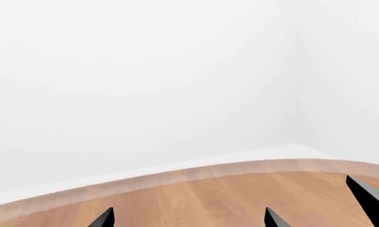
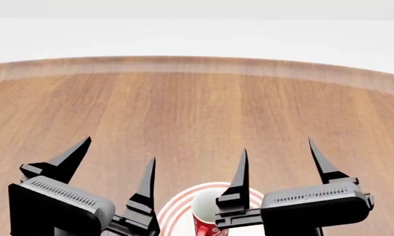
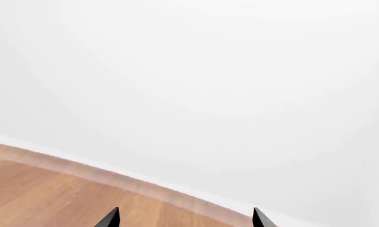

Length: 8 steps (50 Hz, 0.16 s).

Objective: Pick up the red mug and put it on the plate

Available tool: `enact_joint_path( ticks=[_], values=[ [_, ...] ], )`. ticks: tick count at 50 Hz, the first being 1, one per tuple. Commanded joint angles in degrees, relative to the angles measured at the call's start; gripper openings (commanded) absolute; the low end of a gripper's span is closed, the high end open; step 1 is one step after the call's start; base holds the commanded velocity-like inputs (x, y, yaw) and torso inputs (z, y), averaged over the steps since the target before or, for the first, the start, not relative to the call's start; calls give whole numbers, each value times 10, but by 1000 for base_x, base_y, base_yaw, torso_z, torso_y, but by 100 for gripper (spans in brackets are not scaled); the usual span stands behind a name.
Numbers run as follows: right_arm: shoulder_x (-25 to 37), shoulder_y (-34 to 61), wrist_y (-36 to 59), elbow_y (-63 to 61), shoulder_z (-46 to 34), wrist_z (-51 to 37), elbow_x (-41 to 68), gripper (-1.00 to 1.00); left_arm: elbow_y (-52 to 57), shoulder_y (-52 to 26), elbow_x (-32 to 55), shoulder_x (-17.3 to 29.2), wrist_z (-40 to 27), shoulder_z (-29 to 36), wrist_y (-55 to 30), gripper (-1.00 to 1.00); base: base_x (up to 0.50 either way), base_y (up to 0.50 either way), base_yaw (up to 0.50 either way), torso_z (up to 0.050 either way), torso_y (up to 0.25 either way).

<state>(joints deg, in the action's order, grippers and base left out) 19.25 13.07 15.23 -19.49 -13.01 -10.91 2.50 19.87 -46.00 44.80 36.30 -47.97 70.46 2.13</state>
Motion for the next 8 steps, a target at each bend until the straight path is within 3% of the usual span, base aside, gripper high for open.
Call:
enact_joint_path(
  ticks=[1,8],
  values=[
    [3,0,-5,-3,-7,-2,-6,100,-11,7,-9,1,-10,-14,20,100,0,0,0,0,0],
    [4,-1,-3,-9,-7,-3,-4,100,-20,6,-6,0,-7,-20,24,100,0,0,0,0,0]
  ],
)
